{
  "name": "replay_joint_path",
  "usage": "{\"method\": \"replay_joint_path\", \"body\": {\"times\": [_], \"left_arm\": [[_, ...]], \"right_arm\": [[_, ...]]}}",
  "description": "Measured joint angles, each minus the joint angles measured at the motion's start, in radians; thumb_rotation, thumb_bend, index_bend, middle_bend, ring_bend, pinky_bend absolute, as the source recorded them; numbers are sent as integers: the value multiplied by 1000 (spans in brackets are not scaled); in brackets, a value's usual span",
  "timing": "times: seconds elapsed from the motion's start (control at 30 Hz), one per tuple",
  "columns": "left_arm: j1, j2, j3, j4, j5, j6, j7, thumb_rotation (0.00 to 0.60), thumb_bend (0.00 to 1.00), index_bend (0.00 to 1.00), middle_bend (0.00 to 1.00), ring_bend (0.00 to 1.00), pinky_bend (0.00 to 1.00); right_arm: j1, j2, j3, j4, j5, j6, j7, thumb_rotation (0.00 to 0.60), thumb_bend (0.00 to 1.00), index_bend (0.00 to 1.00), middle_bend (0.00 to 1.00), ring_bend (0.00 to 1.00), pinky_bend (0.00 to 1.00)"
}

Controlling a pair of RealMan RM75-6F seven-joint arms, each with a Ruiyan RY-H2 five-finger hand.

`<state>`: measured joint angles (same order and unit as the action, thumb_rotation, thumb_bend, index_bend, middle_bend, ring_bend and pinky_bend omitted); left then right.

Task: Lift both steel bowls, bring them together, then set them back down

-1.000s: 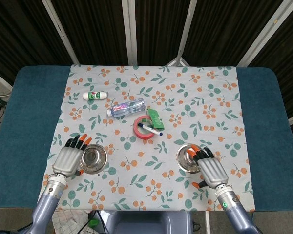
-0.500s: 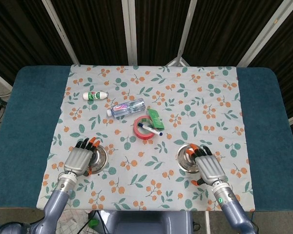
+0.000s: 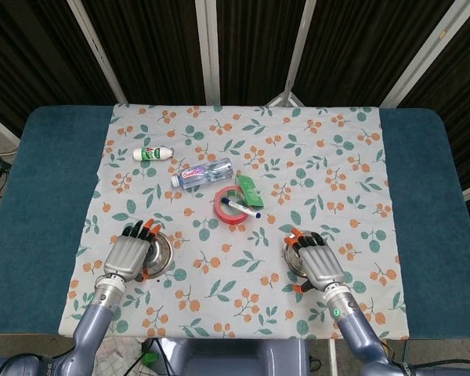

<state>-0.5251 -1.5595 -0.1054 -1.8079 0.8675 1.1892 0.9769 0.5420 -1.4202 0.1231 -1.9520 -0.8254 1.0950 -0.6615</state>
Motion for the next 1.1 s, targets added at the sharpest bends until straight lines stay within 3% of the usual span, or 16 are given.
{"method": "replay_joint_path", "body": {"times": [0.27, 0.53, 0.77, 1.1], "left_arm": [[-18, -8, 4, 18, -17, 8, -6, 600, 0, 48, 81, 157, 382], [-31, -17, 7, 31, -22, 26, -9, 600, 0, 47, 92, 164, 391], [-45, -24, 6, 43, -53, 25, -7, 600, 0, 73, 183, 186, 417], [-64, -35, 9, 47, -73, 46, 2, 600, 0, 90, 211, 215, 435]], "right_arm": [[35, -27, 1, 35, 48, -7, -8, 600, 66, 174, 56, 163, 61], [57, -33, 0, 26, 67, 9, -24, 600, 66, 174, 56, 164, 61], [74, -29, -1, 16, 91, 30, -40, 600, 65, 188, 66, 182, 70], [93, -18, -14, 12, 127, 38, -57, 600, 66, 206, 96, 209, 87]]}}
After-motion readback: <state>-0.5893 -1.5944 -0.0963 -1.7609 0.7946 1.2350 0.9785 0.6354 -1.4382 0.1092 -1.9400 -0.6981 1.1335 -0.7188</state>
